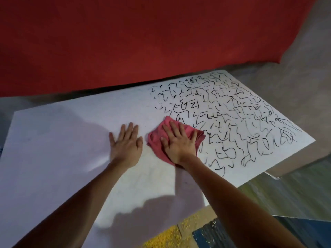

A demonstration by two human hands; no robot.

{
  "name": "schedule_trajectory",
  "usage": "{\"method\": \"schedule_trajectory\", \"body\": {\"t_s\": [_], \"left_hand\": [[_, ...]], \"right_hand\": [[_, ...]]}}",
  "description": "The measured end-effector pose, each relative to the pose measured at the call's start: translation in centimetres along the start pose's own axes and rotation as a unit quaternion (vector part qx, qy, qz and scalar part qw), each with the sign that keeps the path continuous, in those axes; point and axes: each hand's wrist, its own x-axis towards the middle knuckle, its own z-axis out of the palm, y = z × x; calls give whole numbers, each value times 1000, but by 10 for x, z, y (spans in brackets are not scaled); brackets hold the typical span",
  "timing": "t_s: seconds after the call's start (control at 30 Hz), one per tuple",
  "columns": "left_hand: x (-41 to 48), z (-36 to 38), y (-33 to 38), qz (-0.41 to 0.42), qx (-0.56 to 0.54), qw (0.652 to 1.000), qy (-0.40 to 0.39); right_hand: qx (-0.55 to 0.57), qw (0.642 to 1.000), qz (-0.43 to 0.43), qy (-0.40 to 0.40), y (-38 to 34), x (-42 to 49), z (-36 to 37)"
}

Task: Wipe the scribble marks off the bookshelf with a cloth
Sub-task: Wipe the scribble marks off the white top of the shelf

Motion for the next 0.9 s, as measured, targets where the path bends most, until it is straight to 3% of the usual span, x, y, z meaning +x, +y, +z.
{"method": "schedule_trajectory", "body": {"t_s": [0.17,0.47,0.63,0.77,0.9], "left_hand": [[1,0,-2,18,0,1000,-3],[0,2,-1,14,-11,1000,2],[1,5,1,12,2,1000,4],[1,6,0,11,5,1000,6],[0,4,0,14,-4,1000,-3]], "right_hand": [[11,1000,25,-1,0,18,-5],[41,998,36,21,-12,-134,20],[5,999,36,6,-6,-78,9],[22,996,86,20,-2,-5,1],[43,993,112,22,-18,-19,8]]}}
